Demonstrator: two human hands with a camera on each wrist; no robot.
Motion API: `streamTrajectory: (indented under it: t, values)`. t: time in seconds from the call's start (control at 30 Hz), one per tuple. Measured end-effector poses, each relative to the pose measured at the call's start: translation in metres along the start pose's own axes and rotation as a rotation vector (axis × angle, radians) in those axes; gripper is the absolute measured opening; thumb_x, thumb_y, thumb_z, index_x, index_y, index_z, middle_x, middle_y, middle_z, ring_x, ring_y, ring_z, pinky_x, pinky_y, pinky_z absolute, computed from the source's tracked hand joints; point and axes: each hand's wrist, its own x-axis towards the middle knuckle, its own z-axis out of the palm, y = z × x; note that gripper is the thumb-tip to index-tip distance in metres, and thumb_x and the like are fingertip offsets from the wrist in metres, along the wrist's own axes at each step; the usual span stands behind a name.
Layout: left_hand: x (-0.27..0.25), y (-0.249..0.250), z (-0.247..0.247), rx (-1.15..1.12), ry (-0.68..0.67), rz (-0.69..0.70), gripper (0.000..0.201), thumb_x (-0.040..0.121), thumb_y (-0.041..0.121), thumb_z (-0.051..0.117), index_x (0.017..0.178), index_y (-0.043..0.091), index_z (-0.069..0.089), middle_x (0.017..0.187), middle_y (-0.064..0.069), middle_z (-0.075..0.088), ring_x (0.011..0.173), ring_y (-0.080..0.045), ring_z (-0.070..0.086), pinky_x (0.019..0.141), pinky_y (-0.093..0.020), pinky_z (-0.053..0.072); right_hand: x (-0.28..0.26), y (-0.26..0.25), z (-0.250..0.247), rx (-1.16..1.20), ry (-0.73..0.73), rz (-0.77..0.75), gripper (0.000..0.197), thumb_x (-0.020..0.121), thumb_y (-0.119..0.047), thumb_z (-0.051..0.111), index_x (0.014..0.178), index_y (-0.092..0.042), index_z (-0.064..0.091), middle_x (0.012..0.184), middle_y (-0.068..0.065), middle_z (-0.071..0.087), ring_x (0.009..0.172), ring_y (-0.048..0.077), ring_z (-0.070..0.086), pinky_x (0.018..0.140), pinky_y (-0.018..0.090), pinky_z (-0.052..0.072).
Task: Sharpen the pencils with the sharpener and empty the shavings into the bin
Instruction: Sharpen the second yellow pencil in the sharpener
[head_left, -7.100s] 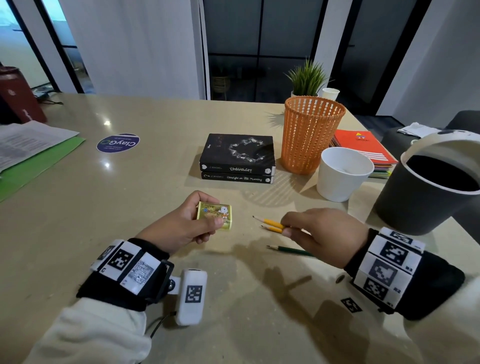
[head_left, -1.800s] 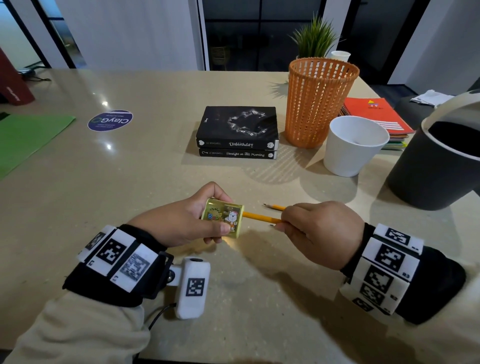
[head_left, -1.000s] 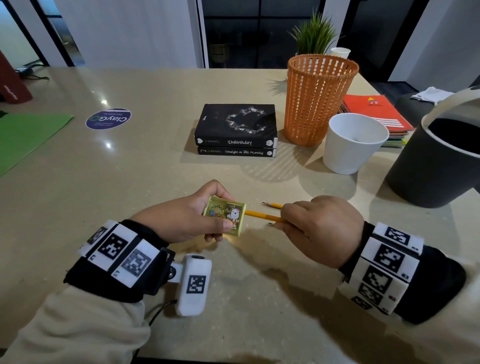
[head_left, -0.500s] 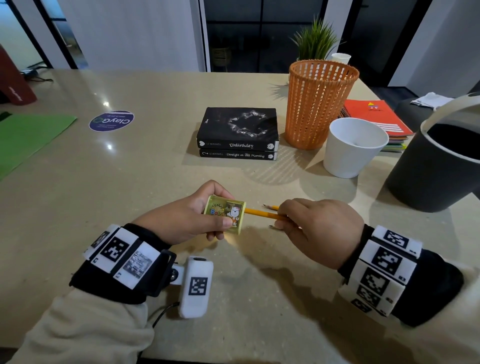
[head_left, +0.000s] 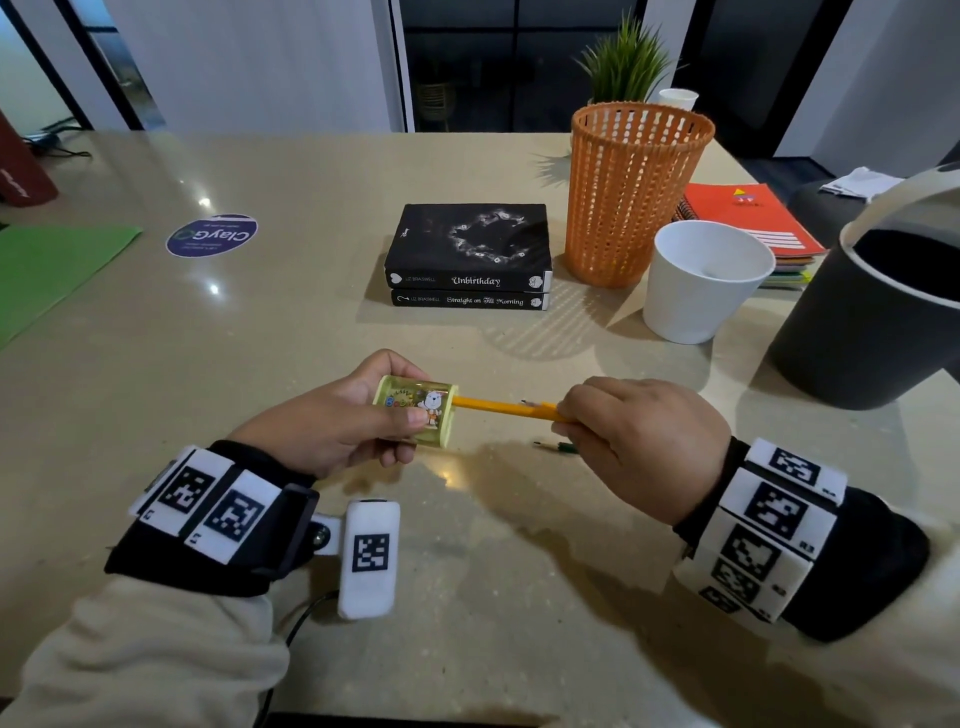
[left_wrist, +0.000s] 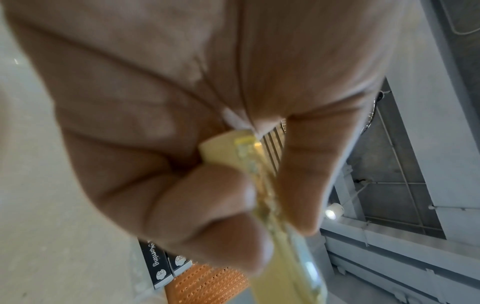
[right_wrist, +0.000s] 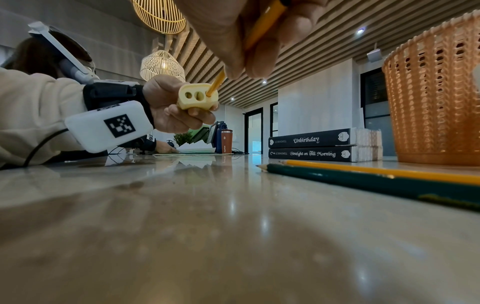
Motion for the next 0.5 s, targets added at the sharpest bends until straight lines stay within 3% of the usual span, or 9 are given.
streamTrajectory:
  t: [0.07, 0.13, 0.2, 0.27, 0.37, 0.47, 0.5]
  values:
    - [-0.0009, -0.0002, 0.001, -0.021, 0.007, -0.003, 0.043, 0.062, 0.023, 0.073, 0.096, 0.015, 0.048, 0.073, -0.007, 0.06, 0.052, -0.009, 0.057, 0.046, -0.017, 0.047, -0.0001, 0.0009, 0.0005, 0.028, 0.01, -0.007, 0.03, 0.084, -0.024, 0.042, 0.071, -0.006, 0.061, 0.058, 0.005, 0.059, 0.043, 0.03, 0.052, 0.036, 0.033, 0.045]
    - [-0.0015, -0.0014, 0.0007, -0.021, 0.001, 0.01, 0.065, 0.047, 0.034, 0.087, 0.096, 0.016, 0.049, 0.07, -0.004, 0.064, 0.052, -0.009, 0.057, 0.045, -0.016, 0.047, -0.0007, 0.0014, 0.0014, 0.04, 0.009, -0.017, 0.03, 0.085, -0.024, 0.042, 0.071, -0.007, 0.061, 0.057, 0.004, 0.06, 0.043, 0.03, 0.051, 0.037, 0.032, 0.045]
    - [-0.002, -0.0015, 0.0006, -0.012, -0.002, 0.003, 0.081, 0.031, 0.041, 0.091, 0.096, 0.016, 0.049, 0.066, -0.002, 0.065, 0.051, -0.01, 0.057, 0.044, -0.017, 0.047, -0.0013, 0.0015, 0.002, 0.043, 0.001, -0.016, 0.03, 0.086, -0.025, 0.042, 0.071, -0.007, 0.061, 0.056, 0.003, 0.059, 0.042, 0.03, 0.051, 0.037, 0.032, 0.044]
    - [-0.001, -0.0019, 0.0011, -0.013, 0.002, -0.001, 0.074, 0.036, 0.032, 0.089, 0.096, 0.016, 0.048, 0.067, -0.003, 0.063, 0.051, -0.01, 0.057, 0.043, -0.017, 0.046, -0.002, 0.0018, 0.0025, 0.043, -0.009, -0.012, 0.031, 0.086, -0.026, 0.042, 0.072, -0.007, 0.062, 0.056, 0.003, 0.059, 0.041, 0.03, 0.049, 0.036, 0.032, 0.044]
    - [-0.0026, -0.0005, 0.0018, -0.029, 0.006, -0.016, 0.054, 0.054, 0.021, 0.08, 0.097, 0.015, 0.047, 0.071, -0.006, 0.06, 0.05, -0.01, 0.055, 0.043, -0.017, 0.046, -0.003, 0.0021, 0.0025, 0.046, -0.036, -0.002, 0.033, 0.088, -0.028, 0.039, 0.075, -0.01, 0.062, 0.056, 0.001, 0.059, 0.04, 0.029, 0.048, 0.036, 0.033, 0.043]
    - [-0.004, -0.0002, 0.0007, -0.021, -0.004, -0.017, 0.065, 0.047, 0.026, 0.087, 0.097, 0.016, 0.047, 0.07, -0.005, 0.062, 0.05, -0.01, 0.056, 0.043, -0.017, 0.047, -0.0028, 0.0017, 0.0018, 0.06, -0.044, -0.001, 0.033, 0.088, -0.029, 0.039, 0.076, -0.011, 0.063, 0.055, -0.001, 0.059, 0.039, 0.026, 0.048, 0.036, 0.03, 0.042]
    - [-0.0041, 0.0, 0.0005, -0.015, 0.004, -0.018, 0.058, 0.052, 0.022, 0.083, 0.097, 0.017, 0.046, 0.071, -0.006, 0.06, 0.05, -0.01, 0.056, 0.043, -0.017, 0.046, -0.0027, 0.0013, 0.0016, 0.065, -0.047, -0.001, 0.033, 0.088, -0.029, 0.039, 0.076, -0.01, 0.063, 0.055, 0.0, 0.059, 0.039, 0.026, 0.048, 0.036, 0.029, 0.041]
